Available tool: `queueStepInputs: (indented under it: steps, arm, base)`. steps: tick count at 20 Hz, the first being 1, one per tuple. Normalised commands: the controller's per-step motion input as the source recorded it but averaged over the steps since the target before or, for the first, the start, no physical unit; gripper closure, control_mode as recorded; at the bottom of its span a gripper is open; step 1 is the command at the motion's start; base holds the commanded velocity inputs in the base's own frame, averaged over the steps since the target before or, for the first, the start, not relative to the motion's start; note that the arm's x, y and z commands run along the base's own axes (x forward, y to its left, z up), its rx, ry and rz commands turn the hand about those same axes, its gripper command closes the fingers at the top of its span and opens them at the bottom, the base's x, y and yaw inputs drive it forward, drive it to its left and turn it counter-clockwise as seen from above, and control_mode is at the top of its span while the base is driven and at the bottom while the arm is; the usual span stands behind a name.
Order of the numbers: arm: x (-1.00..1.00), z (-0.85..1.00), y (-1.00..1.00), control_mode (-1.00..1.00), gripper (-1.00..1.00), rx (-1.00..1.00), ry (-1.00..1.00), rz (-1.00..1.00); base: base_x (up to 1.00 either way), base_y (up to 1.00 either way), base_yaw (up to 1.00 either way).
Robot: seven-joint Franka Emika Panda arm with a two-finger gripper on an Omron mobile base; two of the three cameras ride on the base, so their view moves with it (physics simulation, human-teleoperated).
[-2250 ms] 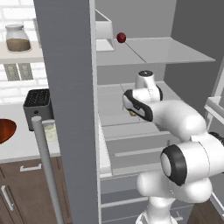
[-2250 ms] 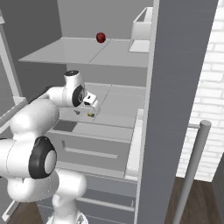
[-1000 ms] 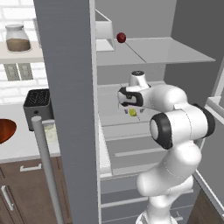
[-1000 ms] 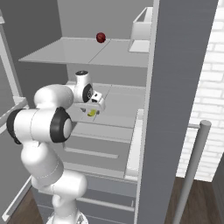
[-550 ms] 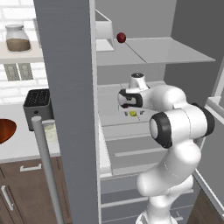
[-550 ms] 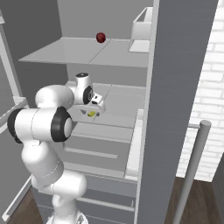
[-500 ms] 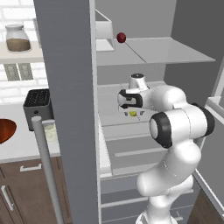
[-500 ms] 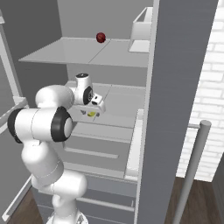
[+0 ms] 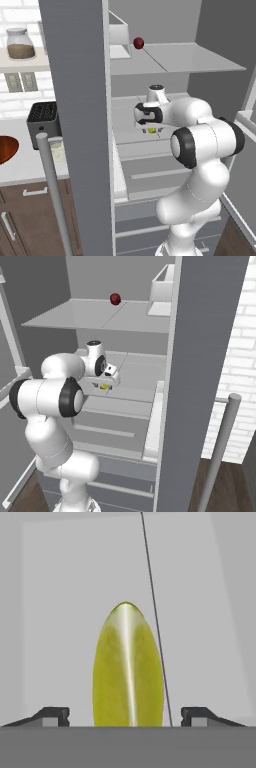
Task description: Grab a lemon wedge from the fridge and one ice cube from the ice bowl, and put them in the glass of lemonade.
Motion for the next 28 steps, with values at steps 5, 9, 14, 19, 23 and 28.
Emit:
queueStepInputs:
  steps: [5,9,14,19,23,28]
  arm:
    - [0.0,-0.11,0.0,-1.0,1.0,0.0,0.02,0.0]
    - [-0.27,-0.01,0.0,-1.0,1.0,0.0,0.0,0.0]
    - [-0.84,0.0,-0.21,-1.0,1.0,0.04,-0.05,-0.01]
    - [-1.0,0.17,-0.45,-1.0,1.0,0.11,-0.14,-0.04]
    - [-1.0,0.84,-0.33,-1.0,1.0,0.06,-0.05,-0.01]
    - [-0.9,1.0,-0.03,-1.0,1.0,0.0,0.0,0.0]
  base:
    - [0.0,0.0,0.0]
    - [0.0,0.0,0.0]
    - [0.0,0.0,0.0]
    - [0.0,0.0,0.0]
    - [0.0,0.0,0.0]
    - [0.0,0.0,0.0]
